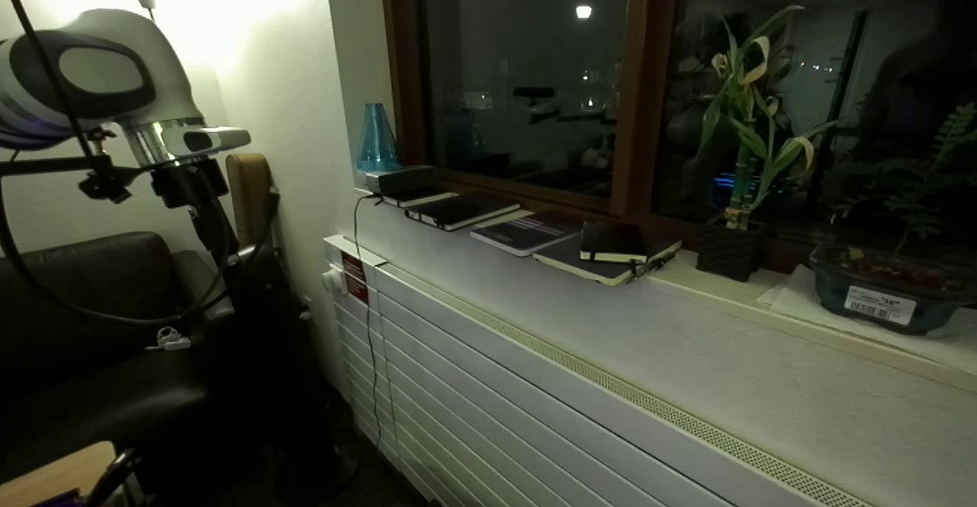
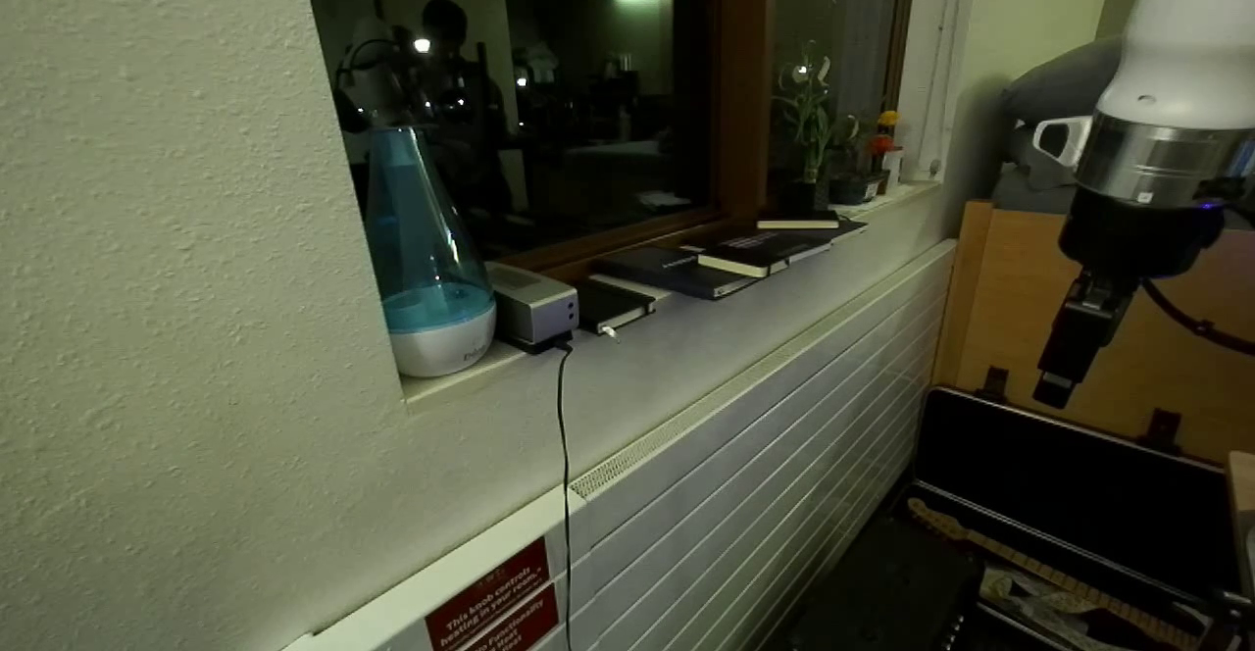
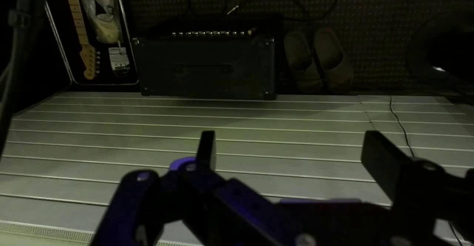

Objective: Place the book on the left on top of the second book from the right.

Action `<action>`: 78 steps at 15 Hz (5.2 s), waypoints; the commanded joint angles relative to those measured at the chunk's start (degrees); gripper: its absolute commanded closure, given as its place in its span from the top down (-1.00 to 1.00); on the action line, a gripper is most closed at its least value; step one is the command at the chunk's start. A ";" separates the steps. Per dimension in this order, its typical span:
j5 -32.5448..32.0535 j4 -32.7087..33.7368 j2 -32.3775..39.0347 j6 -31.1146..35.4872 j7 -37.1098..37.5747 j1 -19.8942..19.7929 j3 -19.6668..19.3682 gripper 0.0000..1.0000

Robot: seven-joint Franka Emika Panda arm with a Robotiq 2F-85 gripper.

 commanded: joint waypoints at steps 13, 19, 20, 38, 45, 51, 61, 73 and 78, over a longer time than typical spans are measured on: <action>-15.60 6.00 7.32 1.96 2.02 -0.73 2.65 1.00; -34.99 13.16 15.77 2.90 8.66 -3.39 7.35 1.00; -39.68 14.57 17.64 2.48 11.09 -3.89 8.43 1.00; -88.29 37.71 52.00 -17.59 33.07 14.51 -3.97 1.00; -97.17 43.50 57.49 -15.94 30.75 15.89 -6.34 1.00; -97.99 46.93 58.22 -11.79 29.31 15.51 -6.07 1.00; -96.70 48.90 57.62 -0.86 22.69 14.11 -7.63 1.00; -95.30 48.10 57.83 2.92 15.55 13.35 -8.67 1.00; -95.53 48.04 59.34 3.12 13.20 13.67 -8.97 1.00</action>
